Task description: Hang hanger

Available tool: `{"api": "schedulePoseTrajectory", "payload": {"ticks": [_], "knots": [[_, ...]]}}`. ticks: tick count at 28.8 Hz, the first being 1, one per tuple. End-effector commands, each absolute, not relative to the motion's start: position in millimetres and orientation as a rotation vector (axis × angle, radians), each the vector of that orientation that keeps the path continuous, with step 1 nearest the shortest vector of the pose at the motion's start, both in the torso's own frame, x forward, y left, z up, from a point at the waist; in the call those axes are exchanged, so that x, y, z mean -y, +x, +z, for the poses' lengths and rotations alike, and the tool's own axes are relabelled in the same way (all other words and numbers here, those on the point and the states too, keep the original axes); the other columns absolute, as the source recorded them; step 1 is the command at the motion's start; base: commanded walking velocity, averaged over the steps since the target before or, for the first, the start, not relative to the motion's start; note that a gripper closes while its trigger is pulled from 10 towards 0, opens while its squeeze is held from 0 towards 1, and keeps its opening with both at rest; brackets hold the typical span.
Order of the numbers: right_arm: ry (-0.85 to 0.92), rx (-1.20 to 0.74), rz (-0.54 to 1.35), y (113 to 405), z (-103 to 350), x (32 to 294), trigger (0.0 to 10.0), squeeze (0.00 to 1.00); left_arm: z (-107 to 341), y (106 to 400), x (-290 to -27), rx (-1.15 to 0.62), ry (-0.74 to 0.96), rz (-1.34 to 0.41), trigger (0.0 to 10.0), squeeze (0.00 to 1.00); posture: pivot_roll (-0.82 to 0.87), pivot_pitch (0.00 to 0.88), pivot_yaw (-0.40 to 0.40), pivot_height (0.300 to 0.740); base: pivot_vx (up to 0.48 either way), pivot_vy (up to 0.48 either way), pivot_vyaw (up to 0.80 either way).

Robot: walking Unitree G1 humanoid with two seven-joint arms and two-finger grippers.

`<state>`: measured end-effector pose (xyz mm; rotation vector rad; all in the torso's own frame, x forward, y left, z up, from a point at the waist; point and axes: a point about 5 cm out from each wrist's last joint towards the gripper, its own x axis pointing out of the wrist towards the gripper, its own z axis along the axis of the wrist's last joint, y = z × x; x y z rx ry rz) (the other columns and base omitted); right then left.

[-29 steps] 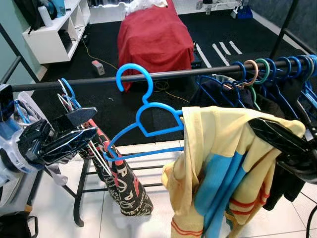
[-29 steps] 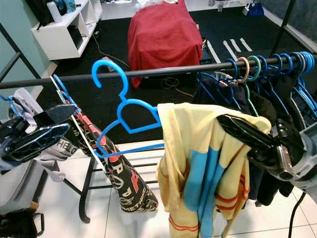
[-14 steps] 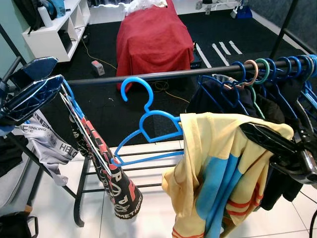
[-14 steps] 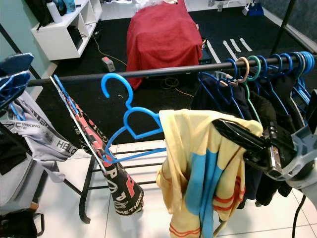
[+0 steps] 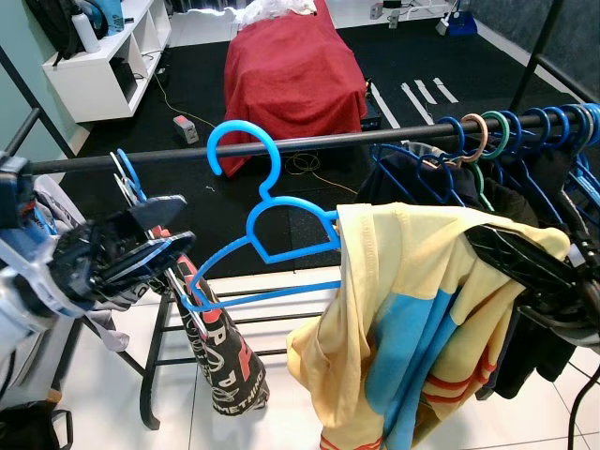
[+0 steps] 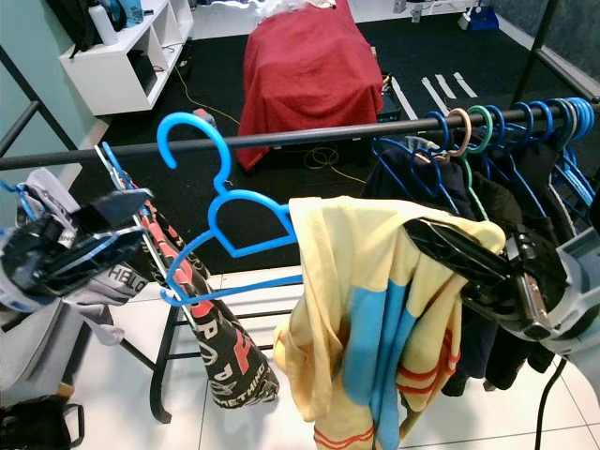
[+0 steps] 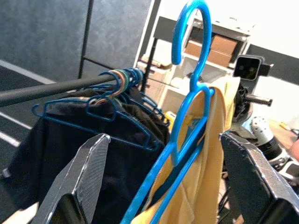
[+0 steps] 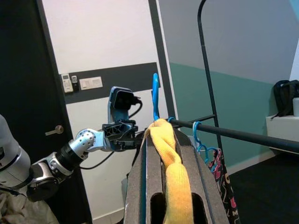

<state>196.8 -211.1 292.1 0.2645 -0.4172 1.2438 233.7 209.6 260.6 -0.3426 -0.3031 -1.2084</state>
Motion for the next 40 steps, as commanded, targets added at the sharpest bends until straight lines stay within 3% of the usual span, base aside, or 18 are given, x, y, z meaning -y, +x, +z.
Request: {"api": "schedulePoseTrajectory", "payload": {"ticks": [1,10,21,22,40], "knots": [[0.255,0.448,1.295,191,297,204,10.0,0.0,263,232,-204,0.305,-0.349,-1.23,10.0,0.0,-0.06,0.13,0.102,0.74,0.0,0.0,0.0],[0.261,0.446,1.313,192,298,199,10.0,0.0,259,228,-171,0.301,-0.388,-1.316,10.0,0.0,-0.06,0.127,0.093,0.74,0.0,0.0,0.0],[0.266,0.434,1.317,194,297,196,10.0,0.0,260,225,-158,0.289,-0.388,-1.347,10.0,0.0,-0.06,0.126,0.093,0.74,0.0,0.0,0.0],[0.267,0.434,1.318,194,297,196,10.0,0.0,260,225,-157,0.286,-0.386,-1.352,0.0,0.0,-0.06,0.126,0.093,0.74,0.0,0.0,0.0],[0.259,0.432,1.303,197,297,196,10.0,0.0,257,224,-157,0.287,-0.412,-1.347,0.0,0.0,-0.07,0.12,0.088,0.74,0.0,0.0,0.0]]}}
